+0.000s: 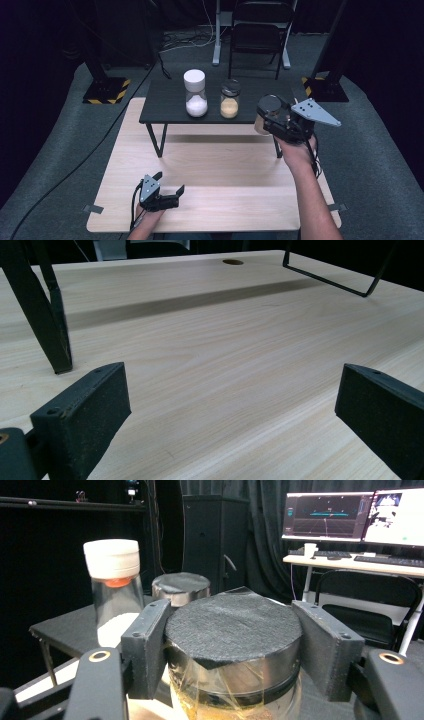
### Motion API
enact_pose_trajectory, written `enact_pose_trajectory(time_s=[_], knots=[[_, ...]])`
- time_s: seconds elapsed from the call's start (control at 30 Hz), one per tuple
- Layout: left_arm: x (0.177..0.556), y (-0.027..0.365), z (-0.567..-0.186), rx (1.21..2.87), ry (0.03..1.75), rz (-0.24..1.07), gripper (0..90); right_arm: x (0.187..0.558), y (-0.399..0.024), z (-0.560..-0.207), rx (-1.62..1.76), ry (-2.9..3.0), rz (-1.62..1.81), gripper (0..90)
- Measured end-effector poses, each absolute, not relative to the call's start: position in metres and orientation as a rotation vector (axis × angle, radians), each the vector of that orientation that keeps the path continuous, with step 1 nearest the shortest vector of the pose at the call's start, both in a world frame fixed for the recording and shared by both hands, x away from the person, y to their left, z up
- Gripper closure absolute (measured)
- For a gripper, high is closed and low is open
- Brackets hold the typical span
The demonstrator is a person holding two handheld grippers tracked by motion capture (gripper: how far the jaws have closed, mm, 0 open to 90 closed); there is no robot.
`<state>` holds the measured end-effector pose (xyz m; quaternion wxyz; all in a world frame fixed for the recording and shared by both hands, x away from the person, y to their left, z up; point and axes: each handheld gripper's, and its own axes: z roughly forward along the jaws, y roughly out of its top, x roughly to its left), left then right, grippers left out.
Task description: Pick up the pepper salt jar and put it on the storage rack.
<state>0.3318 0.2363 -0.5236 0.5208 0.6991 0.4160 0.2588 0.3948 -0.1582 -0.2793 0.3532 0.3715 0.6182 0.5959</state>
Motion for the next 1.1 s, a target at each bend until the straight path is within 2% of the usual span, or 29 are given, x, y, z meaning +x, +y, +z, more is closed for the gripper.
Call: enact_pose_trajectory(time_s=[1.1], knots=[[0.331,0.235,-0.524,1.683,0.991,0.630,0.7,0.448,-0.153,-0.284,1.045,1.566,1.515,33.9]])
